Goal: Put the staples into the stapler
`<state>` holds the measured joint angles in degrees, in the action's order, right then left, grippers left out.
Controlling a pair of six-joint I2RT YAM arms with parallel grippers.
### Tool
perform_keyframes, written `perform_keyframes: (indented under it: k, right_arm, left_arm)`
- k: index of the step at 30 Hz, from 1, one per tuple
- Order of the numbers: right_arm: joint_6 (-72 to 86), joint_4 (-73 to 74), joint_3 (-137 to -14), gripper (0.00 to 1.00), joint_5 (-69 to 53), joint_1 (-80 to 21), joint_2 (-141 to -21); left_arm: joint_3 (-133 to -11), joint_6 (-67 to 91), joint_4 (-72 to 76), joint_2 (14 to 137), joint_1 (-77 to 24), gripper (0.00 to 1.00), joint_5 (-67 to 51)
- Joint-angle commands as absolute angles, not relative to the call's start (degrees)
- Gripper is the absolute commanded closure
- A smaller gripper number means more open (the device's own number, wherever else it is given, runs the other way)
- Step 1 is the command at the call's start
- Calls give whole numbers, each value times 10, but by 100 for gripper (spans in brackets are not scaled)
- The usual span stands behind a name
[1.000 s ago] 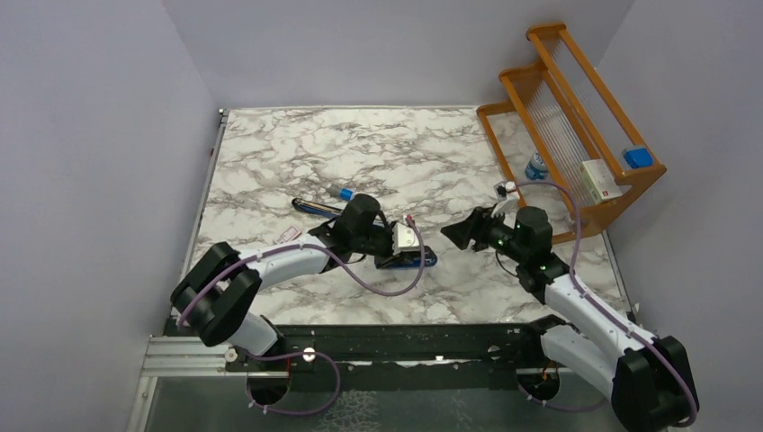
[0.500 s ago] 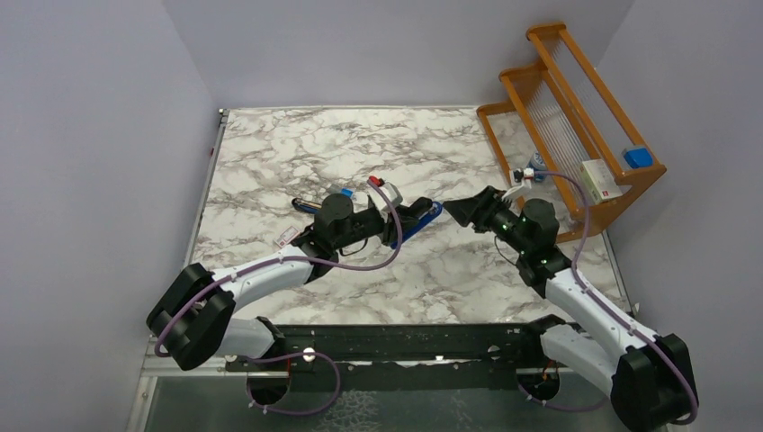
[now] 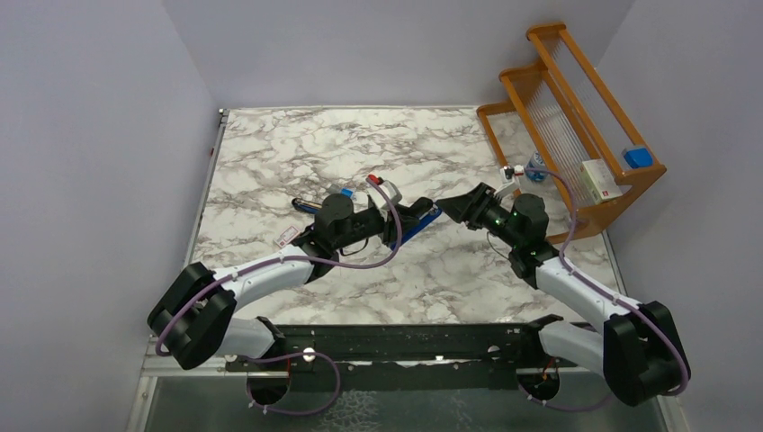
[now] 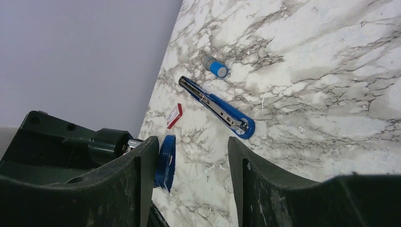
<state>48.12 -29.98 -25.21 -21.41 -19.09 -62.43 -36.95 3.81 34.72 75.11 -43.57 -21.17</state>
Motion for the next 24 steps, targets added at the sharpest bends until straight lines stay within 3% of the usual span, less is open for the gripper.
perform_keyframes:
  k: [1,13,24]
  right_arm:
    - [491,-329,-264,43,-242,-190,-639]
    - [510,-314,-266,56,-232,-191,-664]
    - [527,-333,-268,58,-234,-207,-687]
  left_arm:
    - [-383,41,417,751,-435,100,-208]
    - [-405,46,422,777,-437,100,-210]
    - [-417,46,424,795,-438,100,-197]
